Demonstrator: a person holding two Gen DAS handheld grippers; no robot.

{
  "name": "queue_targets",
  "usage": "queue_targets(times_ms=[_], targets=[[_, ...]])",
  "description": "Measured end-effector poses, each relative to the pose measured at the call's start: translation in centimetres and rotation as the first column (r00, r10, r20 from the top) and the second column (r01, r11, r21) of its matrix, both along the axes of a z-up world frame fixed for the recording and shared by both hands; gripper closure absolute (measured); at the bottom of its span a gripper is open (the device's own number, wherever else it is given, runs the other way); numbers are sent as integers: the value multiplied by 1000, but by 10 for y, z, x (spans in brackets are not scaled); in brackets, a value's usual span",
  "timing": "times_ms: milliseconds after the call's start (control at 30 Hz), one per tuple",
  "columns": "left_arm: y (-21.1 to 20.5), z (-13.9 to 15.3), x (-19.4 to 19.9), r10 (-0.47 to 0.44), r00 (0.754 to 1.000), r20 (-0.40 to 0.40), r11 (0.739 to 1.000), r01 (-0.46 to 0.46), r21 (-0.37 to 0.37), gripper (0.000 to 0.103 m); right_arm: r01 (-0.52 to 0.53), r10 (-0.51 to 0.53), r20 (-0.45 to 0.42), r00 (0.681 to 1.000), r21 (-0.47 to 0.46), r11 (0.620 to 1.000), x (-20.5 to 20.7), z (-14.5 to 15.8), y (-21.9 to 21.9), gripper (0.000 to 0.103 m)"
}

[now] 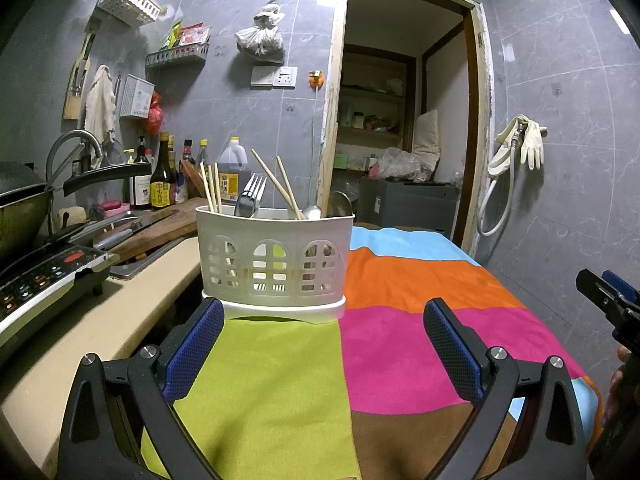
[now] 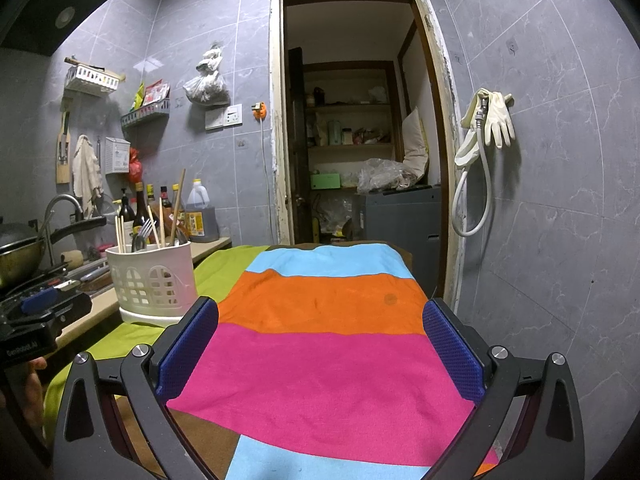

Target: Organize utensils

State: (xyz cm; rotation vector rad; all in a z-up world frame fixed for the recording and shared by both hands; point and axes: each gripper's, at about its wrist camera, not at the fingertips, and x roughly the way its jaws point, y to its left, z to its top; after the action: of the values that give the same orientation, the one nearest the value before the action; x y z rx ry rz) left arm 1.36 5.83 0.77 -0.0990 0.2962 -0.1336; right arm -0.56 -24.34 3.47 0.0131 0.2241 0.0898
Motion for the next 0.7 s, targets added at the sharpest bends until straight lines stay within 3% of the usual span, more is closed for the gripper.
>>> queue_targets(times_ms=[700], targets=[[2,-6,1,8,1000,-18,1000,-8,6,5,-3,3,-4,1000,3,1000,0,-1,2,0]])
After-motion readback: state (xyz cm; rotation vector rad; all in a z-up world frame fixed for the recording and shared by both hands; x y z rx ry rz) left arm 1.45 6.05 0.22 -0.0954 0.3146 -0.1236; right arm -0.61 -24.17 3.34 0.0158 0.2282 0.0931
